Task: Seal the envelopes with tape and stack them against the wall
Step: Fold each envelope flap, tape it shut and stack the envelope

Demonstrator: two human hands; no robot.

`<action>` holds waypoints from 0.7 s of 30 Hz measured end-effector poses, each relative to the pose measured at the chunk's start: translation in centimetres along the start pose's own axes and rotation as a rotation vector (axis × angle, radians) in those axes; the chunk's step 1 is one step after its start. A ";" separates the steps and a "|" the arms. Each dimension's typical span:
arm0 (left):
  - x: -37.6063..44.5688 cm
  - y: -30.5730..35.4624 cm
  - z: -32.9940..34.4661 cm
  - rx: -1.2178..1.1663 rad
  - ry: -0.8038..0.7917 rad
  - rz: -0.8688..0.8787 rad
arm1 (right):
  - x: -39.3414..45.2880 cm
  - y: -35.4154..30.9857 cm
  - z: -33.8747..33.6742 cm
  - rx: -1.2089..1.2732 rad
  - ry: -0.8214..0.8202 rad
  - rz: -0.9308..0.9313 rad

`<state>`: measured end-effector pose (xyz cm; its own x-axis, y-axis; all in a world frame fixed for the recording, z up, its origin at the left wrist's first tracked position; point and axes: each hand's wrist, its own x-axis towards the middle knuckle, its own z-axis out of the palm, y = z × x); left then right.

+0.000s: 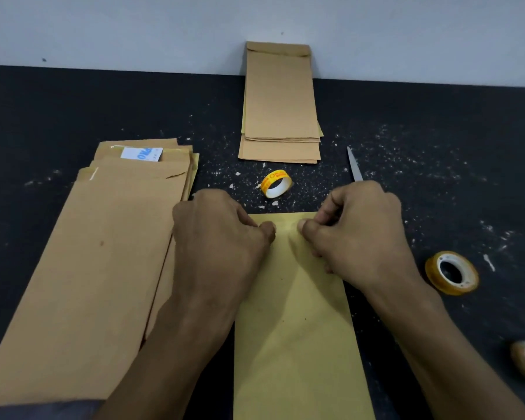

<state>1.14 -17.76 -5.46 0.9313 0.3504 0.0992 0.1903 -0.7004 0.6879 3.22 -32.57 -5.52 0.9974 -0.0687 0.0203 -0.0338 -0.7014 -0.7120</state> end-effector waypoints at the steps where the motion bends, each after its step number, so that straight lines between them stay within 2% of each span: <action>1: 0.1 -0.1 0.0 0.006 -0.002 -0.016 | 0.0 -0.1 0.0 -0.010 0.004 -0.003; 4: 0.7 -0.9 -0.4 -0.033 0.008 -0.126 | -0.1 -0.2 0.0 -0.040 0.001 -0.007; 9: 1.0 -1.6 -0.7 -0.253 -0.058 -0.140 | 0.1 0.1 -0.2 -0.028 -0.035 0.002; 17: 0.9 -2.1 -0.3 -0.197 -0.060 -0.060 | 0.7 -0.2 -1.4 -0.053 -0.168 0.117; 21: 0.9 -2.1 -0.3 -0.185 -0.048 -0.058 | 1.5 -0.2 -1.1 -0.157 -0.166 0.145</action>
<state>1.53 -15.76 -6.56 0.9350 0.3537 0.0244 0.1878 -0.5523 0.8122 4.69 -33.28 -4.59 0.9777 -0.0684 -0.1983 -0.1736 -0.7950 -0.5813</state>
